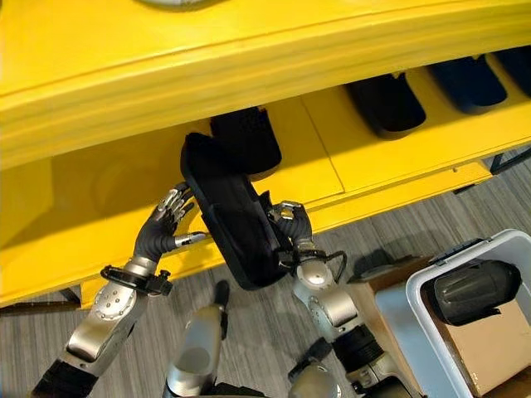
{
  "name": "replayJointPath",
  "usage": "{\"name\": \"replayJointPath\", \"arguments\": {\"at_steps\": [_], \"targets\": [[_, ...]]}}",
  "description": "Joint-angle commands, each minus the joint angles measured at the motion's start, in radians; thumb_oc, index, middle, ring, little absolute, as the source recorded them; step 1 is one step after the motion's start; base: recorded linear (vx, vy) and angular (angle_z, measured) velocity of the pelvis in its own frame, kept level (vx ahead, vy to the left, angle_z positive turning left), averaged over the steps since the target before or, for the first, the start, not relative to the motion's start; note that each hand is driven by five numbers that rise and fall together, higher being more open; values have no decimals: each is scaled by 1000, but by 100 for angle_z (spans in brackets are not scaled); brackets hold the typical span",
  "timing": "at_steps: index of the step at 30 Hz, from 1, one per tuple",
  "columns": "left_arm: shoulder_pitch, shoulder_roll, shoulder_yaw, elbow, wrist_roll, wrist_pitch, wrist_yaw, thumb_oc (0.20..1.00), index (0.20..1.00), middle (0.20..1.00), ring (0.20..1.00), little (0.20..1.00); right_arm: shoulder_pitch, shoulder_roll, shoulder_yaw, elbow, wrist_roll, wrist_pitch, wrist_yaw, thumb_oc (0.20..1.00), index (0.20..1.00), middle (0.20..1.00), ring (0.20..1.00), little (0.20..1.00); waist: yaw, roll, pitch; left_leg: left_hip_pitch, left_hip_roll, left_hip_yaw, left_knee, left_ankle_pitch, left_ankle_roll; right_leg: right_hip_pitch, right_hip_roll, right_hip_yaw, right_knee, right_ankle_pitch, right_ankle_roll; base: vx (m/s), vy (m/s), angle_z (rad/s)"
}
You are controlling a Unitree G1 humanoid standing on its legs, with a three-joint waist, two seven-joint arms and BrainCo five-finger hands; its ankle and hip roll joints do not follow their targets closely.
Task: Move parts from the plastic box to the shelf.
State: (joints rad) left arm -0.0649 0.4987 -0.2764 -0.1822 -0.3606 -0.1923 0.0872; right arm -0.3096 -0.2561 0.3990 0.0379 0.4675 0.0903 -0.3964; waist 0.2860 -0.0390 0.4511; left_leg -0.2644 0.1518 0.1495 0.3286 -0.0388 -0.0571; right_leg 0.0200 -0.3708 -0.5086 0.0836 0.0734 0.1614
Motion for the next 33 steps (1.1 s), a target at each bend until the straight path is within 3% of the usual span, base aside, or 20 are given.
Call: {"name": "replayJointPath", "arguments": {"at_steps": [1, 4, 5, 6, 7, 8, 12, 13, 17, 23, 30, 33], "targets": [[-12, 20, -11, -66, 42, -39, -29, 1000, 1000, 1000, 1000, 1000, -31, -4, -28, -99, 19, -100, -11, 200, 200, 200, 200, 200, -14, 18, -67, 108, -19, 83, -31, -37, 60, 60, -33, 55, 59, -8, 20, 24, 201, 9], [-41, 7, -35, -42, 43, -36, -57, 1000, 1000, 1000, 1000, 1000, -2, 0, -15, -105, 9, -109, -45, 200, 200, 200, 200, 200, -51, 22, -87, 133, -76, 41, -98, -23, 88, 12, 23, 177, 116, -19, 7, 62, 204, 49], [-42, 4, -38, -36, 39, -44, -60, 1000, 1000, 1000, 1000, 1000, 7, 1, -12, -105, 4, -117, -44, 200, 200, 200, 200, 200, -65, 23, -93, 153, -95, 26, -138, -13, 94, -8, 69, 215, 129, -35, 3, 81, 177, 58], [-40, 0, -37, -38, 38, -49, -58, 1000, 1000, 1000, 1000, 1000, 14, -1, -10, -108, -2, -120, -40, 200, 200, 200, 200, 200, -76, 23, -103, 173, -111, 14, -175, -4, 97, -22, 122, 228, 130, -54, 1, 72, 146, 45], [-40, -3, -38, -41, 44, -51, -54, 1000, 1000, 1000, 1000, 1000, 16, -1, -7, -113, -3, -118, -43, 200, 200, 200, 200, 200, -81, 22, -108, 184, -119, 11, -195, 2, 98, -32, 146, 227, 134, -58, 1, 148, 130, 36], [-59, -20, -47, -65, 59, -18, -40, 1000, 1000, 1000, 1000, 1000, 1, 8, 2, -113, 10, -94, -53, 200, 200, 200, 200, 200, -84, 12, -138, 230, -149, -2, -252, 13, 98, -34, 255, 199, 138, -96, -30, 162, 81, 29], [-81, -55, -72, -90, 28, 58, -35, 1000, 1000, 1000, 1000, 1000, -35, 37, 11, -58, 14, -77, -59, 200, 200, 200, 200, 200, -77, 1, -177, 261, -196, -48, -278, 21, 104, -1, 346, 218, 104, -125, -80, 184, -14, 7], [-102, -71, -81, -86, 23, 73, -19, 1000, 1000, 1000, 1000, 1000, -47, 43, 14, -31, 11, -69, -50, 200, 200, 200, 200, 200, -77, -2, -187, 261, -212, -69, -276, 20, 107, 22, 352, 233, 54, -126, -93, 123, -70, 16], [-97, -106, -84, -78, 3, 72, -17, 1000, 1000, 1000, 1000, 1000, -51, 54, 29, -1, -4, -55, -57, 200, 200, 200, 200, 200, -70, 6, -211, 275, -223, -105, -311, 44, 100, 51, 354, 251, -28, -93, -92, 62, -51, 27], [-55, -109, -66, -84, 7, 60, 28, 1000, 1000, 1000, 1000, 1000, -7, 37, 44, -19, -3, -49, -9, 200, 200, 200, 200, 200, -77, 10, -215, 280, -226, -113, -305, 42, 91, 64, 357, 264, -47, -87, -92, 15, -42, 6], [52, -105, -30, -92, -1, -2, 75, 1000, 1000, 1000, 1000, 1000, 44, 32, 70, -13, 17, -85, 21, 200, 200, 200, 200, 200, -64, 15, -210, 305, -224, -121, -294, 34, 76, 102, 358, 254, -69, -82, -92, 29, -82, 6], [63, -100, -27, -97, -2, -3, 80, 1000, 1000, 1000, 1000, 1000, 51, 31, 67, -18, 30, -91, 23, 200, 200, 200, 200, 200, -72, 21, -200, 301, -219, -95, -276, 31, 68, 101, 355, 248, -64, -82, -92, -9, -57, 6]]}}
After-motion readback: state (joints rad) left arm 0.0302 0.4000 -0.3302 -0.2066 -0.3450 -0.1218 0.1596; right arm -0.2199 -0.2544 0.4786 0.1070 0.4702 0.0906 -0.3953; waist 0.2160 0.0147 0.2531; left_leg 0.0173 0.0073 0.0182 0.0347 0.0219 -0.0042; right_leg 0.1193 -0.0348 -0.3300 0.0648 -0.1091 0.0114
